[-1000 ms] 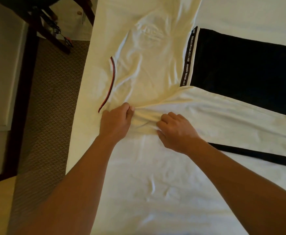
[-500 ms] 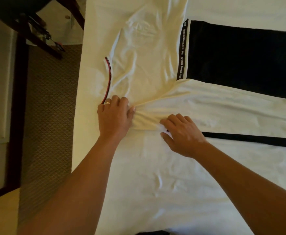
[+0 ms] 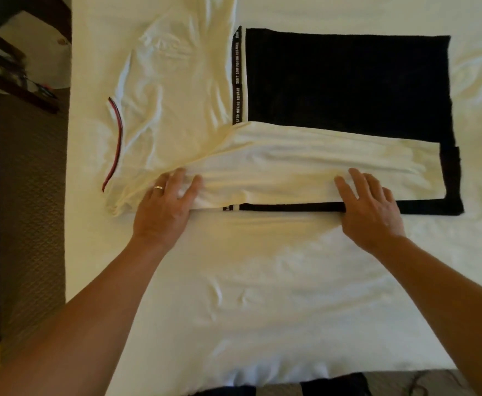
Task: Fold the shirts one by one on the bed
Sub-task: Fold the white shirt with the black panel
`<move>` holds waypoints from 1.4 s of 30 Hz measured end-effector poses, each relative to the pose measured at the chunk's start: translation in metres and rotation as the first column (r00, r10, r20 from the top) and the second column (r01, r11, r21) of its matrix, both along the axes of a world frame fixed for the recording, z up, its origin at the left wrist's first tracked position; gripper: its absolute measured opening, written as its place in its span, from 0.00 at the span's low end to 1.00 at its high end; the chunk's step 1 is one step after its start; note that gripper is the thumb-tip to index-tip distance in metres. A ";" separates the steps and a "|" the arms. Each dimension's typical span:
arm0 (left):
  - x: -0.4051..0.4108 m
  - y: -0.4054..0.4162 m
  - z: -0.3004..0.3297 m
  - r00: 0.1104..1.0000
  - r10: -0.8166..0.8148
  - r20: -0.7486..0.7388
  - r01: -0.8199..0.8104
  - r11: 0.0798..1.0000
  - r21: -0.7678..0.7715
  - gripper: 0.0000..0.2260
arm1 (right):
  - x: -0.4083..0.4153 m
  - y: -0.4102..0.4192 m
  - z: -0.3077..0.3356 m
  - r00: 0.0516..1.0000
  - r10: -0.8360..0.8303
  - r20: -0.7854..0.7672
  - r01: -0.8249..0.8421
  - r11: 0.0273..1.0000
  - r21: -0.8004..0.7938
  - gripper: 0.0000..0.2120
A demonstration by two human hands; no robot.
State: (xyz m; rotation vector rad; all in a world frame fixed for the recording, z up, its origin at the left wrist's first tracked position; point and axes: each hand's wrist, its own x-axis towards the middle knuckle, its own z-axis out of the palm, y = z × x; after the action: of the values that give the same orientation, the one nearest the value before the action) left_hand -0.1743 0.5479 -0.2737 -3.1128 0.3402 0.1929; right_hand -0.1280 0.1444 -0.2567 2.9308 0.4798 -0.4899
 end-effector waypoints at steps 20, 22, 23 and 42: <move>-0.129 -0.067 0.047 0.965 0.077 -0.250 -0.052 0.993 0.103 0.33 | -0.074 -0.110 0.049 0.937 -0.006 -0.350 -0.008 0.999 -0.038 0.32; -0.131 -0.073 0.048 0.958 0.102 -0.267 -0.073 0.991 0.114 0.29 | -0.073 -0.110 0.053 0.924 0.005 -0.383 -0.029 0.998 -0.057 0.32; -0.127 -0.075 0.050 0.961 0.097 -0.260 -0.071 0.992 0.107 0.24 | -0.070 -0.109 0.055 0.914 0.003 -0.406 -0.032 0.997 -0.065 0.32; 0.122 -0.131 0.054 0.912 0.323 -0.254 -0.374 0.909 -0.184 0.13 | 0.142 -0.071 0.033 0.979 -0.187 -0.086 0.200 0.960 0.197 0.12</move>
State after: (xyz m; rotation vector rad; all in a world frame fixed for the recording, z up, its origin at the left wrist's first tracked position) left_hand -0.0524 0.4173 -0.2196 -3.3625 -0.2253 0.5383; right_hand 0.0135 0.0731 -0.2237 3.1878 0.2646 -0.5966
